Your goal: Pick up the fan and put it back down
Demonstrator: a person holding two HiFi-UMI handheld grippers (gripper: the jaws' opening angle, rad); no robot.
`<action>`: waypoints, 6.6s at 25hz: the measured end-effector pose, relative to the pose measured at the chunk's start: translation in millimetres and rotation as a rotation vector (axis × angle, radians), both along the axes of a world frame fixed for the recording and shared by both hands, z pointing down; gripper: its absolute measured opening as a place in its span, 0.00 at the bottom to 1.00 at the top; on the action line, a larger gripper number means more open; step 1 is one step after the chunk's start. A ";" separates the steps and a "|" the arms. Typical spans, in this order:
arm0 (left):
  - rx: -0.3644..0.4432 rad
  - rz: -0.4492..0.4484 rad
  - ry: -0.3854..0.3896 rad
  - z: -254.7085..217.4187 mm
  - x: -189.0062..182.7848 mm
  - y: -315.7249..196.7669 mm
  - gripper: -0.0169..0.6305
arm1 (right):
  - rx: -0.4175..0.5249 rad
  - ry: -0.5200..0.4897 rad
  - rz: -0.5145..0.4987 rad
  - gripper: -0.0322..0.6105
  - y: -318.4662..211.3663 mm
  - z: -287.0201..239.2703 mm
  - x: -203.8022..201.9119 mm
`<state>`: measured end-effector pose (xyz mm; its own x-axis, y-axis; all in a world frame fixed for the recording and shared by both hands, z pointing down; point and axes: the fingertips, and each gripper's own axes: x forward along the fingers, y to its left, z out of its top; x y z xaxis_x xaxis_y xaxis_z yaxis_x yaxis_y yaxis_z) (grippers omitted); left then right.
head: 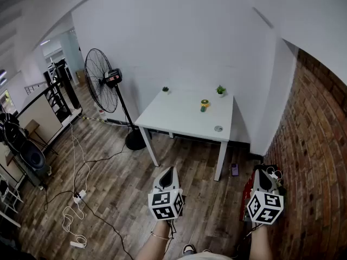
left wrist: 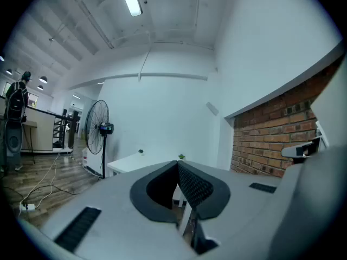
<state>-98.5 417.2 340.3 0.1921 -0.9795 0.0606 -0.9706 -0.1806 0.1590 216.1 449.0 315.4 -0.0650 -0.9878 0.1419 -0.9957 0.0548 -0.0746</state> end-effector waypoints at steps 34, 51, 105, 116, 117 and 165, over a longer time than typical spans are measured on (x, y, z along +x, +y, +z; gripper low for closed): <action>-0.031 -0.031 -0.005 15.8 -41.6 2.8 0.04 | 0.033 0.002 -0.009 0.38 -4.4 1.4 -28.8; -0.044 -0.039 0.017 24.9 -96.6 -17.1 0.04 | 0.019 0.025 0.050 0.39 -14.2 4.9 -56.9; -0.139 -0.086 -0.034 59.3 0.8 -374.4 0.04 | -0.148 -0.079 -0.047 0.37 -393.0 73.7 28.5; -0.109 -0.001 -0.006 48.0 -8.8 -535.0 0.04 | -0.140 -0.041 0.020 0.37 -517.3 57.1 11.4; -0.109 0.006 -0.007 46.5 -11.0 -550.7 0.04 | -0.136 -0.042 0.029 0.37 -530.1 54.1 10.2; -0.261 -0.294 -0.014 97.0 -147.9 -652.2 0.04 | -0.292 -0.007 -0.240 0.37 -748.1 105.9 -116.9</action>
